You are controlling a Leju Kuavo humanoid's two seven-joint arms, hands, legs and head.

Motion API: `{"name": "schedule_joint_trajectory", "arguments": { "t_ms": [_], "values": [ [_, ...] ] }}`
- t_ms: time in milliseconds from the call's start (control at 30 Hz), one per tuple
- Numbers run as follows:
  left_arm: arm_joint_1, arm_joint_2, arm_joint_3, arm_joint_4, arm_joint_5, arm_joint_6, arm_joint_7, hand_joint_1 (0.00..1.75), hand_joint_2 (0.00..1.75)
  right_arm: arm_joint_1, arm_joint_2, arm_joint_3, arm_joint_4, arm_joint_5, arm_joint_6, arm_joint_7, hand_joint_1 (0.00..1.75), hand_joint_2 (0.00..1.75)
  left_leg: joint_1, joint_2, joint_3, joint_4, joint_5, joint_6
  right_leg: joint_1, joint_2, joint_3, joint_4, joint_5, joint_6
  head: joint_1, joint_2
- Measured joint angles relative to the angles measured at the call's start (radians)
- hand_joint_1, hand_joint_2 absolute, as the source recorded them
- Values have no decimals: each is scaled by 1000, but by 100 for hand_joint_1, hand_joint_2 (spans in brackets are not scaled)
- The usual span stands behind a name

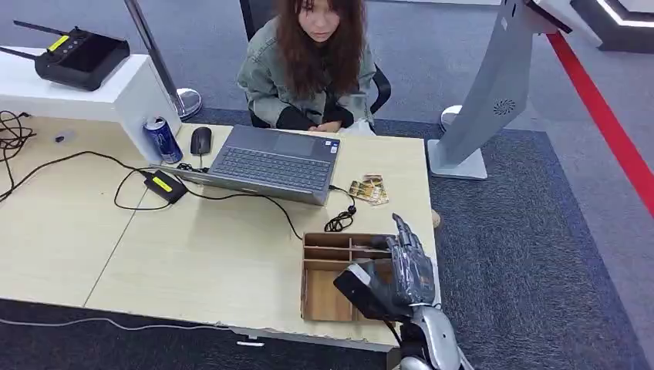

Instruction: Pass the card to the sensor for recognition and then transmit it.

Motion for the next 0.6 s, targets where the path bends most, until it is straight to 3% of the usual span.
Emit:
{"name": "schedule_joint_trajectory", "arguments": {
  "t_ms": [600],
  "values": [
    [0,0,0,0,0,-3,0,0,0,-8,7,11,-1,2,2,-3,89,175,0,0,0,0,0,0,0,0,0,0,0,0,0,0]
  ]
}}
